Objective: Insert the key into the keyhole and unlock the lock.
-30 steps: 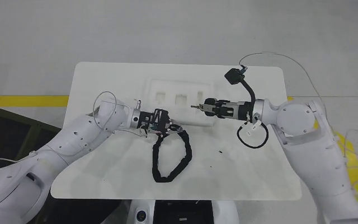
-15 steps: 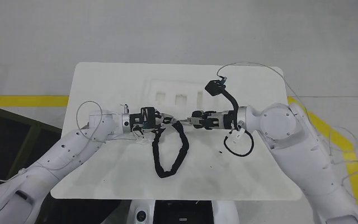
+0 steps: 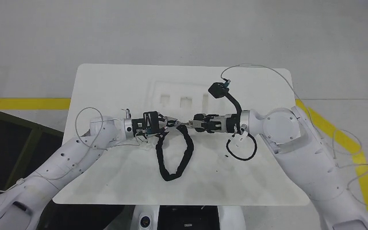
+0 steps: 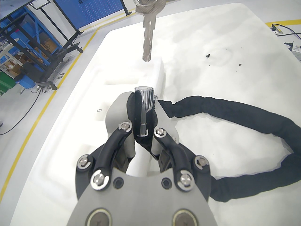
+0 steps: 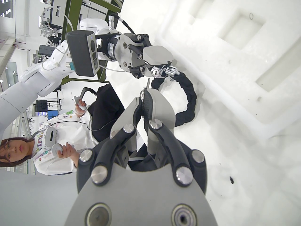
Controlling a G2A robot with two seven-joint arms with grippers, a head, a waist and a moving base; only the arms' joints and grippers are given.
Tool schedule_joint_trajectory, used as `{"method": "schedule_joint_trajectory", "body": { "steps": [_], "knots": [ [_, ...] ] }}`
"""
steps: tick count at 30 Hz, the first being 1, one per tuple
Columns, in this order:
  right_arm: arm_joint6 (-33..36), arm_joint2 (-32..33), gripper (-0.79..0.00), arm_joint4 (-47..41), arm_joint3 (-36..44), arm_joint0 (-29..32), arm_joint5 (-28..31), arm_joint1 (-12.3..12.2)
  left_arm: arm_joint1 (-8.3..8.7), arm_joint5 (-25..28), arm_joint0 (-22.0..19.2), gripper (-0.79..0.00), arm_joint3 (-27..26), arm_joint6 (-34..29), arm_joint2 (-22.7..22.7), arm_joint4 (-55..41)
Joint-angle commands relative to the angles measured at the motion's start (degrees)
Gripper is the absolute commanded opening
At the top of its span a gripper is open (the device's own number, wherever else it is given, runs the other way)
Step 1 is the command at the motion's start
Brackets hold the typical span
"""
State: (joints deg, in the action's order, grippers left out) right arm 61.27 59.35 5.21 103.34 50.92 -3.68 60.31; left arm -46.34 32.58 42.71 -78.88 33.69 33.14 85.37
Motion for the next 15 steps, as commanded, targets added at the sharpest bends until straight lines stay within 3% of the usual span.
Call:
{"method": "schedule_joint_trajectory", "body": {
  "steps": [1, 5, 15],
  "knots": [
    [0.0, 0.0, -0.785, 0.0, 0.0, 0.0, 0.0, 0.0, 0.0, 0.0, 0.0, -0.785, 0.0, 0.0, 0.0, 0.0],
    [-1.0, -0.2, -0.785, 0.2, 0.5, 0.7, 0.0, 0.0, 0.0, 0.0, 0.0, -0.785, 0.0, 0.0, 0.0, 0.0],
    [-1.5, -1.2, -0.785, -2.2, 1.5, 0.4, -10.8, 0.5, 0.0, 0.0, 0.0, -0.785, 0.0, 0.0, 0.0, 0.0]
  ]
}}
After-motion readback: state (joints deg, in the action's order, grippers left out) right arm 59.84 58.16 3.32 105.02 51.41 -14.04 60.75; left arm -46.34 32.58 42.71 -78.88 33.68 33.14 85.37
